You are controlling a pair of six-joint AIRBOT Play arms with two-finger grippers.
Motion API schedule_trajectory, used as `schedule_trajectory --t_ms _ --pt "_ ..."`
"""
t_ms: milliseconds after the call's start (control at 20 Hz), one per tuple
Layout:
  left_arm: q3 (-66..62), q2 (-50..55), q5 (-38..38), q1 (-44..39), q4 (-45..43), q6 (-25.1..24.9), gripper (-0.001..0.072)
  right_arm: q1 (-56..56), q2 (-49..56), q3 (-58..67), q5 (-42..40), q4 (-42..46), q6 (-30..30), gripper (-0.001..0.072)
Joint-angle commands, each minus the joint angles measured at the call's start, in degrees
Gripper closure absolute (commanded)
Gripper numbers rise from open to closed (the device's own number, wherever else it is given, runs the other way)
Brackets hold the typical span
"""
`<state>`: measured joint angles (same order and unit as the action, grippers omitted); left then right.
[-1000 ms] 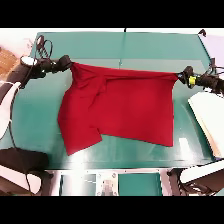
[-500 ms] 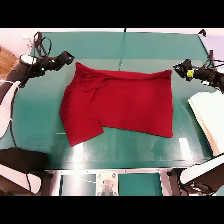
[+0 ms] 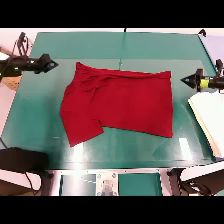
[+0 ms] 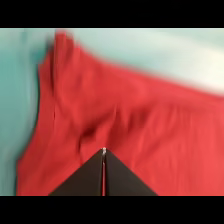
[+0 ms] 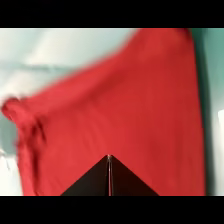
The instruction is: Fold the shirts.
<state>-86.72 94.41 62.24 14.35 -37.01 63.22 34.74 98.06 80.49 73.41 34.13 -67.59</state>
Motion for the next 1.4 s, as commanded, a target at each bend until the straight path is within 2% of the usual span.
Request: schedule_trajectory --t_ms 0,50,100,150,200,250,350,550,800,850,900,950,1000,1100,1250,1350 --pt "1.38 -0.87 15.26 3.69 -11.37 3.67 0.0684 3.32 -8.5 -10.47 1.09 10.97 -1.22 0.0698" --pt "3.58 -0.87 16.33 3.67 -14.99 5.97 0.0681 4.55 -10.97 -14.01 0.04 11.39 -1.22 0.0698" --pt "6.19 -0.85 16.24 3.67 -16.0 6.32 0.0499 5.77 -13.42 -17.77 -1.05 11.41 -1.22 0.0698" --pt "9.11 -0.74 15.28 3.67 -15.89 6.43 0.0202 6.99 -15.34 -20.9 -1.84 11.43 -1.2 0.0676" --pt "11.82 -0.72 13.88 3.67 -15.52 6.38 0.0176 8.35 -16.87 -23.74 -2.29 11.63 -1.18 0.0593" --pt "14.05 -0.72 12.52 3.67 -15.52 6.32 0.0176 9.51 -17.73 -25.86 -2.32 11.89 -1.07 0.0549" --pt "18.27 -0.7 9.51 3.56 -14.8 5.25 0.0176 11.13 -18.12 -29.33 -2.29 13.05 -0.74 0.0509" --pt "24.2 -0.46 2.19 0.72 -14.62 1.53 0.0177 11.3 -18.12 -36.09 -4.63 13.94 1.25 0.0509" --pt "24.26 1.97 3.58 -0.61 -13.84 1.09 0.0178 11.3 -18.1 -39.52 -5.53 14.1 2.93 0.0455" --pt "24.22 1.97 5.14 -0.59 -13.51 -0.09 0.024 11.28 -18.08 -39.54 -5.51 14.1 2.91 0.0372" --pt "23.91 1.97 7.1 -0.59 -13.62 -2.03 0.0479 11.28 -18.08 -39.63 -5.49 14.12 2.89 0.0315" --pt "23.63 1.95 8.15 -0.59 -13.6 -3.43 0.0581 11.28 -18.08 -40.02 -5.49 14.1 2.89 0.0305" --pt "23.26 1.97 8.5 -0.59 -13.62 -3.82 0.0596 11.28 -18.08 -40.72 -5.64 14.12 2.89 0.0305" --pt "22.36 1.97 8.31 -0.61 -13.55 -3.85 0.0685 11.28 -18.01 -42.99 -6.6 14.16 2.91 0.0304" --pt "21.16 1.97 8.87 -0.61 -13.46 -3.72 0.0684 11.28 -17.84 -46.4 -6.34 15.67 0.37 0.0304" --pt "20.9 1.97 9.64 -0.61 -13.33 -3.72 0.0684 11.28 -17.86 -47.25 -4.55 20.5 -4.24 0.0305"
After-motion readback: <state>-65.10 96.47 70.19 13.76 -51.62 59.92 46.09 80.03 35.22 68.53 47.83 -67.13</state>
